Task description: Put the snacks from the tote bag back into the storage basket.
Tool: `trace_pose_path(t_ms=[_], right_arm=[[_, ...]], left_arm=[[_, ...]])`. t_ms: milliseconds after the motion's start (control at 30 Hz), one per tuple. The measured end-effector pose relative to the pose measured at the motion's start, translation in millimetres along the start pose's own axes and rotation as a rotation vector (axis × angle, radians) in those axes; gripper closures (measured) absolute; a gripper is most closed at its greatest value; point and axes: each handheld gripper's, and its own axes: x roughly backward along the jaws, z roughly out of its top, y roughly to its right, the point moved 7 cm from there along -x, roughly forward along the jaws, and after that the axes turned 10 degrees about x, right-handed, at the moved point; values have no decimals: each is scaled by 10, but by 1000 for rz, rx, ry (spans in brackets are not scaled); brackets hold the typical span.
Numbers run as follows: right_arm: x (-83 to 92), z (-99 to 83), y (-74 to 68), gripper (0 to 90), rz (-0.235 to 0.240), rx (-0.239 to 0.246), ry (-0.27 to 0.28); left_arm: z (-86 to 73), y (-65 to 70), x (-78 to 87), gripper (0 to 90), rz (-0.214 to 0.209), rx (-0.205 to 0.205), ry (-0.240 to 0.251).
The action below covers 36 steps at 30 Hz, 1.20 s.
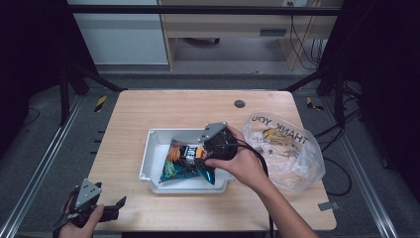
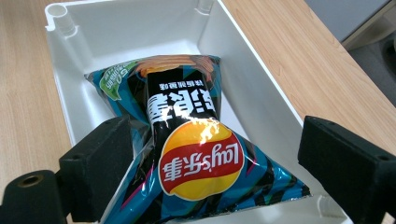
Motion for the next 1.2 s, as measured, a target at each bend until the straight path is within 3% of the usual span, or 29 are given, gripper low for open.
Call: trace_pose_path(t_ms=[267,433,1200], right_arm=[[95,-24,16,99,-11,-11,10],[184,-30,91,90,-69,-48,35],[410,-193,121,77,-107,-146,54]], left_arm=[[-2,0,-3,31,0,0,-2],[-3,-5,3,31,-2,-1,-4],[-12,-4,-3,31,2,-1,-10]])
